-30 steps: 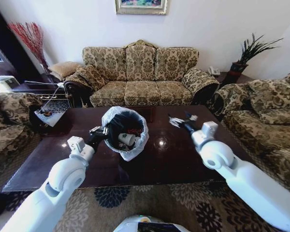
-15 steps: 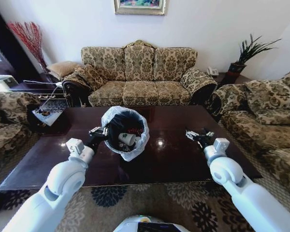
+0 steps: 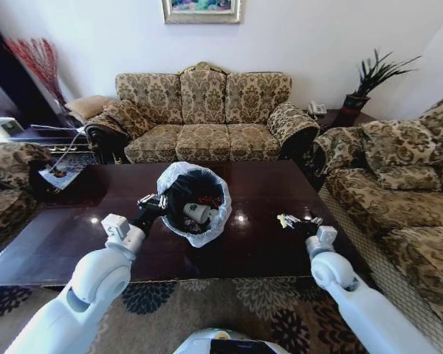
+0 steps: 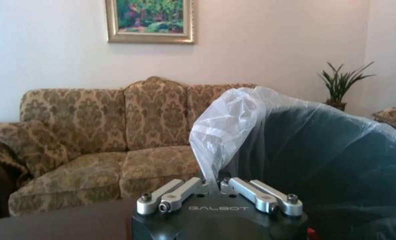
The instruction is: Move to the front of the table and place the trash on the table into the trash bin.
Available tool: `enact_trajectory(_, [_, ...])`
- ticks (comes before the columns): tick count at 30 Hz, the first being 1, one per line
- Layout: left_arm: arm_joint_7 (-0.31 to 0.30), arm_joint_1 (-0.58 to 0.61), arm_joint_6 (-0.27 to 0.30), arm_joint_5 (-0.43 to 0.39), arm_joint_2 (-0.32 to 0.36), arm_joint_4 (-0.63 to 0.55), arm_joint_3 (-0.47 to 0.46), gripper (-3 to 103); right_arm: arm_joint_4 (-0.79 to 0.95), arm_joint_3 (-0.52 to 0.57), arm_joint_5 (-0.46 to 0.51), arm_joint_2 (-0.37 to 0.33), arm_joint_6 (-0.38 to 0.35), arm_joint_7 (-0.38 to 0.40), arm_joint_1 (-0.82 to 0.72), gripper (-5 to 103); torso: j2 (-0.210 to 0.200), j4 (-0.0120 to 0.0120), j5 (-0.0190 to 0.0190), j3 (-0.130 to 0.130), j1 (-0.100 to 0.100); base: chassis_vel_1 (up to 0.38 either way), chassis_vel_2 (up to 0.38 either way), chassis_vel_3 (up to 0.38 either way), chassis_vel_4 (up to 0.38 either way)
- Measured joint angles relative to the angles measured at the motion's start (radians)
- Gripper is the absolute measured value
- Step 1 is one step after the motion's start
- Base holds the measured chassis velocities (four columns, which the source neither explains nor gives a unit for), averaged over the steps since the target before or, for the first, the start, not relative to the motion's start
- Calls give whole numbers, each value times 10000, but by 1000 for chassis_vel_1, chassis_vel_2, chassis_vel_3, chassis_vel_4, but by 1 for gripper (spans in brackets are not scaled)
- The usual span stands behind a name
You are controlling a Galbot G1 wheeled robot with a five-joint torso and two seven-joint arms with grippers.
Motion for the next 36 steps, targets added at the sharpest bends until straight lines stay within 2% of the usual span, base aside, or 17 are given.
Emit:
enact_trajectory(2, [-1,18,0,12,0,-4,-1,3,-271,-88,-35,85,87,-126,101,100,0,3,-5,0,0,53,58,-25,-26])
enact_trajectory(4, [-8,40,0,36,6,-38,-5,3,-911,-322,-231,317,260,-292,396,100,-2,8,7,0,0,61,72,-25,-20])
enact_trajectory(12, [82,19,-1,23,11,42,36,3,-1664,-573,-451,791,333,1,896,100,-2,-10,9,0,0,0,0,0,0])
enact_trajectory(16, [96,-25,0,4,45,95,69,3,-1855,-566,-407,873,308,6,954,100,-2,1,8,0,0,0,0,0,0])
enact_trajectory(18, [102,-83,-16,5,76,125,99,3,-1934,-507,-413,944,160,-33,958,91,-2,0,6,0,1,0,0,0,0])
enact_trajectory(19, [102,-83,-16,5,76,125,99,3,-1934,-507,-413,944,160,-33,958,91,-2,0,6,0,1,0,0,0,0])
enact_trajectory(21, [180,-112,-61,52,87,160,131,3,-2015,-439,-389,1048,10,-45,957,80,-3,-6,9,1,1,0,0,0,0])
enact_trajectory(22, [206,-119,-84,66,86,165,140,3,-2050,-429,-391,1086,-1,-59,956,80,-3,-6,10,1,1,0,0,0,0])
enact_trajectory(24, [233,-141,-110,71,90,174,149,3,-2088,-416,-381,1147,-18,-65,962,70,-2,-6,9,0,0,0,0,0,0])
enact_trajectory(25, [233,-141,-110,71,90,174,149,3,-2088,-416,-381,1147,-18,-65,962,70,-2,-6,9,0,0,0,0,0,0])
enact_trajectory(28, [241,-182,-125,69,102,191,147,3,-2207,-428,-375,1209,-20,-37,1012,53,-2,-3,8,0,1,0,0,0,0])
enact_trajectory(29, [241,-182,-125,69,102,191,147,3,-2207,-428,-375,1209,-20,-37,1012,53,-2,-3,8,0,1,0,0,0,0])
enact_trajectory(30, [242,-187,-126,69,103,192,145,3,-2252,-453,-375,1209,-20,-31,1039,47,-2,-3,8,0,1,0,0,0,0])
enact_trajectory(33, [249,-189,-132,70,99,194,146,3,-2330,-488,-364,1214,-20,12,1097,42,-2,-5,9,0,1,0,0,0,0])
enact_trajectory(35, [271,-192,-142,72,88,199,150,3,-2434,-520,-328,1245,-17,108,1187,32,-2,-4,10,0,0,0,0,0,0])
enact_trajectory(36, [271,-192,-142,72,88,199,150,3,-2434,-520,-328,1245,-17,108,1187,32,-2,-4,10,0,0,0,0,0,0])
